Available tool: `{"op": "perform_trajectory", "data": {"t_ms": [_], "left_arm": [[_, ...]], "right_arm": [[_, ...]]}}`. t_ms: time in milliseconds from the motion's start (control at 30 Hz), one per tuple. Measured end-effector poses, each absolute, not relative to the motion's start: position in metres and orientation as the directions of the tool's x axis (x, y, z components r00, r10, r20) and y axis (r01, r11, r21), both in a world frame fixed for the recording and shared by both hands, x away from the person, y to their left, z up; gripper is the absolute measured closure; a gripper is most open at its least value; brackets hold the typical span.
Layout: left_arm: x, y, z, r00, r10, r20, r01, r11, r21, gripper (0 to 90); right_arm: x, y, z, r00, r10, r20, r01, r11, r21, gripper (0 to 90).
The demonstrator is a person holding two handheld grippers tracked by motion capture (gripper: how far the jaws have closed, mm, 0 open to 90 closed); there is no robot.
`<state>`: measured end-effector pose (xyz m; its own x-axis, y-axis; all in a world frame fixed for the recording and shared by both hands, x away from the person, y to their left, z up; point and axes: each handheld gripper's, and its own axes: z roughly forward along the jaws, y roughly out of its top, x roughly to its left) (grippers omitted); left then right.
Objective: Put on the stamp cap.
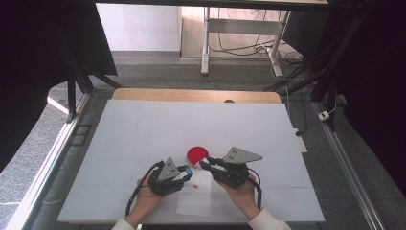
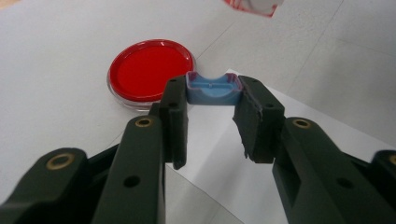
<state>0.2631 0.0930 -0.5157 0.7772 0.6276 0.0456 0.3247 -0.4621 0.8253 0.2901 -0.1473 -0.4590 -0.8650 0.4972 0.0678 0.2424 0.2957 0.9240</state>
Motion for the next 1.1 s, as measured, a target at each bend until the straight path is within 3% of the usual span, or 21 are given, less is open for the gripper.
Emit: {"op": "perform_trajectory", "data": {"t_ms": [333,600,1100], "left_arm": [[0.261,0.088,-0.517,0.780,0.624,0.055,0.316,-0.467,0.826,64.6],[0.260,0.087,-0.516,0.772,0.631,0.072,0.306,-0.468,0.829,64.7],[0.256,0.078,-0.517,0.758,0.642,0.116,0.276,-0.477,0.834,64.7]], "right_arm": [[0.287,-0.141,-0.463,-0.865,0.498,0.068,0.251,0.310,0.917,75.2],[0.287,-0.137,-0.468,-0.845,0.515,0.146,0.315,0.259,0.913,75.2],[0.285,-0.130,-0.473,-0.811,0.565,0.149,0.341,0.251,0.906,75.2]]}}
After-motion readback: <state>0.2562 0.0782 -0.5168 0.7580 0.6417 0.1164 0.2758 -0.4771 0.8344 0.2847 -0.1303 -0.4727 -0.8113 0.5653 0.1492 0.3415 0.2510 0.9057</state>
